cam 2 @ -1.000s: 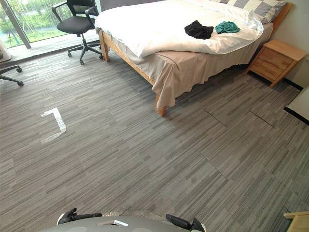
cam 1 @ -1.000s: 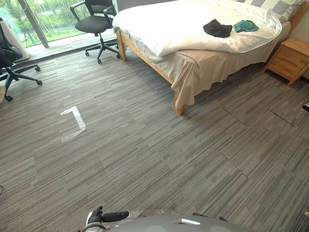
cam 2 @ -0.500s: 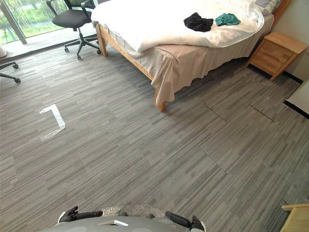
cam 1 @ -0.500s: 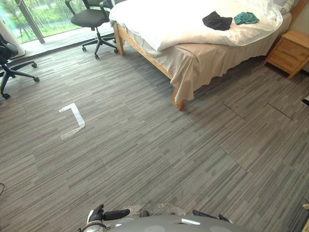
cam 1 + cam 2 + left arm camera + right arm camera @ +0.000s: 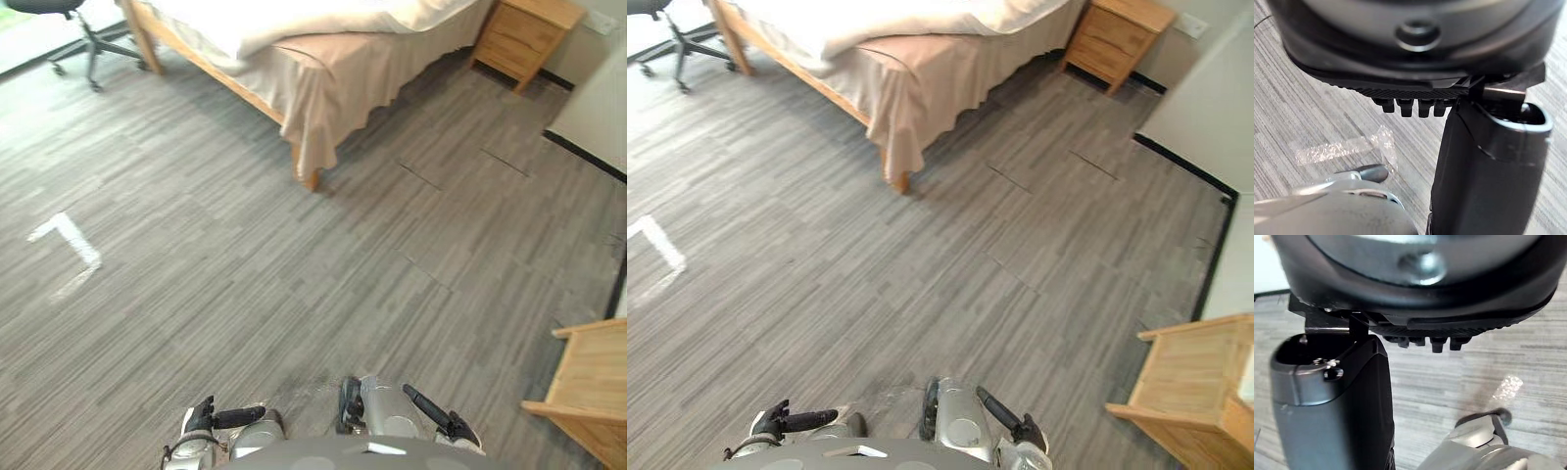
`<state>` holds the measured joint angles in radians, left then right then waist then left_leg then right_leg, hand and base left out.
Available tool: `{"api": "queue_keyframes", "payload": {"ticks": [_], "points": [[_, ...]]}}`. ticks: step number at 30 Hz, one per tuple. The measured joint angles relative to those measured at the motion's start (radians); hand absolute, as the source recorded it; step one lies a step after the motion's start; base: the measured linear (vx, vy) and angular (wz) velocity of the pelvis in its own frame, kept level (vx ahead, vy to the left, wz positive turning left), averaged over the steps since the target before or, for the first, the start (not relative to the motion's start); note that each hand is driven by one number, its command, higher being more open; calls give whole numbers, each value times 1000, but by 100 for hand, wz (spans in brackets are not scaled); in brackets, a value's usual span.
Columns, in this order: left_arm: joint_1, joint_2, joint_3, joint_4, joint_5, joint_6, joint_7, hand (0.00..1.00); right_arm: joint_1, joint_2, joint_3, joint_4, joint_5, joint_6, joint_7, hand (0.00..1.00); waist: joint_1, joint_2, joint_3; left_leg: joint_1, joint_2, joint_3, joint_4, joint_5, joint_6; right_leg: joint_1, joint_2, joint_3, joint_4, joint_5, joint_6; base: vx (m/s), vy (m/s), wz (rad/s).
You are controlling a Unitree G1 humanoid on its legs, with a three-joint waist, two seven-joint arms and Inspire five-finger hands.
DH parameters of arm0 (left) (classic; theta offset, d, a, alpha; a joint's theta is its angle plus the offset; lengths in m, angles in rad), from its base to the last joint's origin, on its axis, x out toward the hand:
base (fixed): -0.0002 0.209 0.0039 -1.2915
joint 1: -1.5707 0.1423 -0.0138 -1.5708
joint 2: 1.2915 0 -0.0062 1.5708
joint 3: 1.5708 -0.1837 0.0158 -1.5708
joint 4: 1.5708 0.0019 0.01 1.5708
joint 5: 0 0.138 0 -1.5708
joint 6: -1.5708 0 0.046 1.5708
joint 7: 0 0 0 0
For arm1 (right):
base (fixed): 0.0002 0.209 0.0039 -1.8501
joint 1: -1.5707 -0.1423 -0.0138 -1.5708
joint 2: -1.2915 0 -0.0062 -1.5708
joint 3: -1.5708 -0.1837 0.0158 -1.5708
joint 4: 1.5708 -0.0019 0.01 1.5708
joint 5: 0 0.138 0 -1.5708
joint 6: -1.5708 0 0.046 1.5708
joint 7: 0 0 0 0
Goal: Tidy up the quilt and then pick up the clothes from the bed and put them into the laundry hamper
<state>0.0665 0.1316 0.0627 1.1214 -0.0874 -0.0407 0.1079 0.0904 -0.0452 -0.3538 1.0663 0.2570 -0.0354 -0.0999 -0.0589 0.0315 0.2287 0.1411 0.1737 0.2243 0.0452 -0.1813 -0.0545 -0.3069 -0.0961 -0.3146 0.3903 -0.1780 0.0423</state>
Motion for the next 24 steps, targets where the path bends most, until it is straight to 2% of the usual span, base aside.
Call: {"api": "queue_keyframes", "payload": {"ticks": [1, 2, 3, 4, 5, 6, 7, 8, 9, 10, 11, 12, 13, 14, 15, 16, 17, 18, 19, 20, 21, 22, 24], "points": [[0, -1, 0, 0, 1, 0, -4, 100, 0, -1, 0, -3, 1, 0, 0, 100, -3, 5, 5, 28, 39, 32, -8, -12, -24, -27, -3, -3, -121, 58, 24, 420, -362, -68], [0, -1, 0, 1, 1, 0, -5, 100, 0, -1, 0, -4, 1, 1, 0, 100, -5, 5, 6, 47, 51, 49, -18, -16, -31, -43, -10, -2, -172, 94, 29, 469, -403, -60], [5, 3, 2, 2, 2, 0, -8, 100, 6, 1, 0, -9, 3, 2, -3, 100, -14, -2, 7, 88, 69, 81, -29, -24, -47, -77, -36, 0, -252, 167, 32, 520, -449, -37], [10, 4, 9, 4, 3, -1, -8, 100, 12, 4, 0, -10, 4, 3, -2, 100, -20, -9, 9, 114, 71, 88, -33, -26, -55, -82, -53, -4, -273, 178, 31, 533, -473, -27], [15, -1, 23, 8, 4, -1, -8, 100, 23, 9, -7, -9, 5, 5, 0, 100, -27, -19, 5, 154, 80, 101, -33, -29, -87, -80, -68, -33, -262, 258, 15, 575, -511, -26], [9, -22, 42, 8, 8, -3, -4, 100, 22, -2, -31, -8, 4, 8, 5, 100, -27, 23, 15, 195, 132, 125, -30, 0, -134, -94, -51, -80, -174, 327, -53, 460, -425, -35], [2, -39, 46, 8, 13, -6, -4, 100, 15, -8, -41, -9, 3, 6, 5, 100, -28, 49, 12, 196, 158, 131, -27, 32, -149, -115, -31, -88, -126, 285, -82, 684, -682, -41], [-28, -73, 57, 7, 19, -13, -5, 100, 3, -5, -59, -10, 2, 3, 4, 100, -30, 64, 10, 176, 193, 106, 12, 153, -161, -131, 3, -98, -55, 209, -100, 580, -622, -24], [-37, -80, 70, 3, 19, -16, -5, 100, 3, -1, -72, -9, 2, 4, 4, 100, -29, 63, 9, 157, 211, 84, 63, 197, -157, -117, 19, -100, -54, 182, -104, 732, -750, -23], [-34, -104, 87, -16, 18, -25, -7, 100, 3, 1, -84, -5, 1, 9, 4, 100, -26, 59, 11, 94, 259, 19, 241, 280, -109, -60, 58, -92, -85, 143, -119, 629, -530, -31], [-24, -109, 101, -53, 19, -42, -3, 100, 4, 1, -81, -1, -10, 7, 2, 100, -22, 52, 15, 10, 289, -53, 478, 301, -56, 16, 110, -83, -137, 124, -134, 720, -522, -44], [-22, -101, 103, -74, 17, -50, -7, 100, 4, 2, -72, -2, -15, 6, 2, 100, -18, 45, 20, -43, 294, -74, 641, 264, -34, 82, 143, -68, -176, 114, -147, 568, -347, -45], [-23, -97, 103, -87, 11, -51, -6, 100, 1, -1, -57, 3, -17, 4, 0, 100, -16, 38, 24, -73, 286, -80, 726, 218, -45, 128, 160, -58, -203, 112, -144, 547, -317, -44], [-23, -93, 100, -113, 0, -53, -3, 100, -10, -13, -15, 27, -18, 4, 1, 100, -7, 7, 30, -142, 240, -98, 852, 116, -57, 207, 184, -34, -252, 116, -148, 524, -277, -55], [-24, -93, 94, -143, -13, -67, -1, 100, -38, -29, 35, 58, -27, 9, 1, 100, 16, -7, 24, -213, 176, -99, 918, 30, -64, 259, 191, -5, -281, 118, -149, 510, -256, -59], [-27, -93, 91, -157, -23, -72, -1, 100, -54, -33, 50, 72, -36, 10, 1, 100, 28, -13, 23, -252, 139, -97, 929, -6, -68, 281, 193, 8, -295, 118, -149, 468, -204, -67], [-38, -93, 78, -176, -34, -74, 0, 100, -85, -39, 67, 84, -55, 12, 1, 100, 45, -28, 30, -335, 73, -91, 911, -63, -65, 318, 199, 32, -325, 118, -149, 431, -151, -65], [-52, -95, 59, -180, -46, -72, 5, 100, -112, -41, 82, 93, -56, 11, 1, 100, 60, -19, 26, -388, 19, -77, 813, -101, -68, 355, 207, 53, -361, 118, -149, 416, -126, -64], [-61, -95, 58, -179, -59, -68, 11, 100, -124, -38, 91, 95, -57, 11, 0, 100, 67, -24, 28, -407, -1, -64, 735, -110, -64, 376, 210, 61, -379, 117, -148, 504, -86, -60], [-74, -93, 52, -173, -69, -62, 21, 100, -150, -26, 102, 90, -78, 7, -7, 100, 75, -20, 33, -448, -46, -32, 569, -104, -33, 435, 212, 78, -430, 111, -139, 424, -36, -39], [-80, -93, 51, -170, -69, -62, 23, 100, -155, -25, 107, 87, -91, 8, -9, 100, 76, -20, 34, -461, -67, -27, 490, -86, -14, 458, 211, 80, -446, 105, -133, 522, -1, -28], [-86, -95, 48, -169, -70, -61, 23, 100, -155, -20, 110, 83, -94, 7, -11, 100, 83, -23, 37, -467, -106, -11, 336, 1, 27, 495, 204, 79, -465, 86, -119, 358, 38, -9], [-94, -96, 54, -162, -92, -65, 22, 100, -145, 2, 117, 68, -97, 12, -16, 100, 113, -25, 34, -445, -154, 32, 188, 184, 98, 551, 180, 77, -465, 38, -100, 532, 86, 2]]}}
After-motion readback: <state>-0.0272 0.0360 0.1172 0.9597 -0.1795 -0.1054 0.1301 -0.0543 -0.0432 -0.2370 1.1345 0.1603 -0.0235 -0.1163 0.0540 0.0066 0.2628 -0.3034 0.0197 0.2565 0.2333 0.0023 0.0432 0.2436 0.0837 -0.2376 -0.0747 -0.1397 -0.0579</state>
